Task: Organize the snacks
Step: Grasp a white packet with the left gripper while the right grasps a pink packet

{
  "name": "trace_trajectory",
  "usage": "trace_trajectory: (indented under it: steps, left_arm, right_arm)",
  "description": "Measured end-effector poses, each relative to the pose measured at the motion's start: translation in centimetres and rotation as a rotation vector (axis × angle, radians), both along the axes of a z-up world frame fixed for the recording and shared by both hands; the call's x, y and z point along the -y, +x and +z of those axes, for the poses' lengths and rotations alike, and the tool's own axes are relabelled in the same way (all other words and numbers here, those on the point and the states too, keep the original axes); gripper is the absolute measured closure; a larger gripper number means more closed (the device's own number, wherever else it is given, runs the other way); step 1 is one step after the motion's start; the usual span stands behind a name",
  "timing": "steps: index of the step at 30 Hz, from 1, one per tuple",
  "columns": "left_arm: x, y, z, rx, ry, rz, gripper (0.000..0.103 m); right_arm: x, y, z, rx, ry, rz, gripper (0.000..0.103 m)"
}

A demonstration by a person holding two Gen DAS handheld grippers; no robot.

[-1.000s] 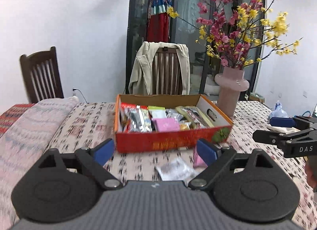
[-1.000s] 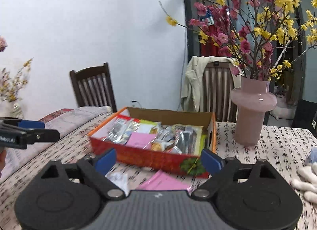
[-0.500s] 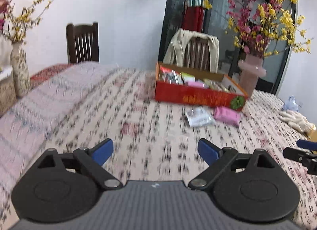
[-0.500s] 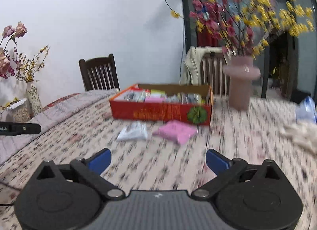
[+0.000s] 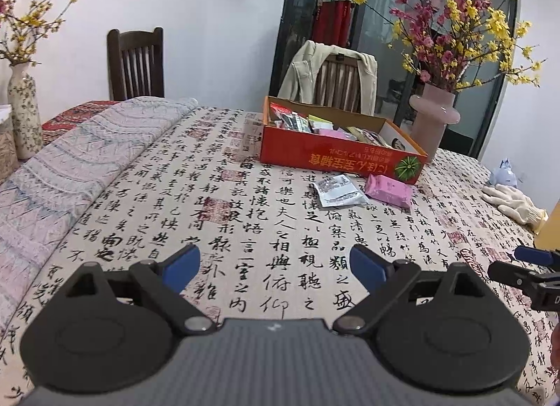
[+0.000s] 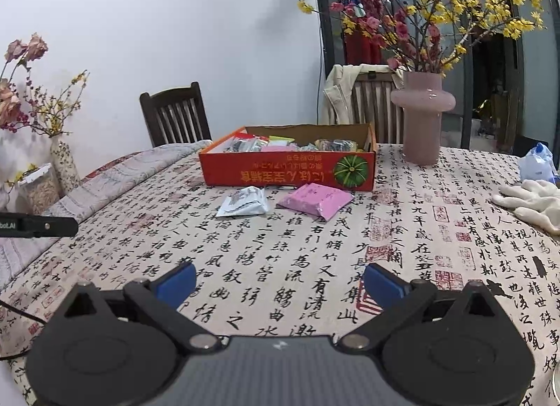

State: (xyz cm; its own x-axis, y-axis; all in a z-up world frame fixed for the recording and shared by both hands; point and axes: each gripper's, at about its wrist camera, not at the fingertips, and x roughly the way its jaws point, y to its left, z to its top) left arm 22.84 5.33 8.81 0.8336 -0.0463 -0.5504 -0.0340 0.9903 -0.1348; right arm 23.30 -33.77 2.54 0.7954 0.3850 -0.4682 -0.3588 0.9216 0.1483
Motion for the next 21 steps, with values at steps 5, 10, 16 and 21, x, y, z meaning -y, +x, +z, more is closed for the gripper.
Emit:
trace_trajectory:
  steps: [5,10,16,21]
  left_arm:
    - [0.5,3.0,0.4,0.014,0.058,-0.056,0.009]
    - [1.8,8.5,0.4,-0.023,0.101,-0.255,0.010]
    - [4.7,16.2,-2.1,-0.069,0.193,-0.481,0.011]
    - [7.4,22.3,-4.8,-0.100,0.210,-0.576,0.011]
  right_arm:
    - [0.2,1.9,-0.1,-0.006,-0.042,-0.016,0.001]
    - [0.0,5.4,0.2,-0.004,-0.098,-0.009,0.001]
    - [0.3,11.0,0.6,-0.022,-0.144,-0.028,0.001]
    - [-0.6,15.5,0.2,-0.057,-0.150,-0.026,0.001]
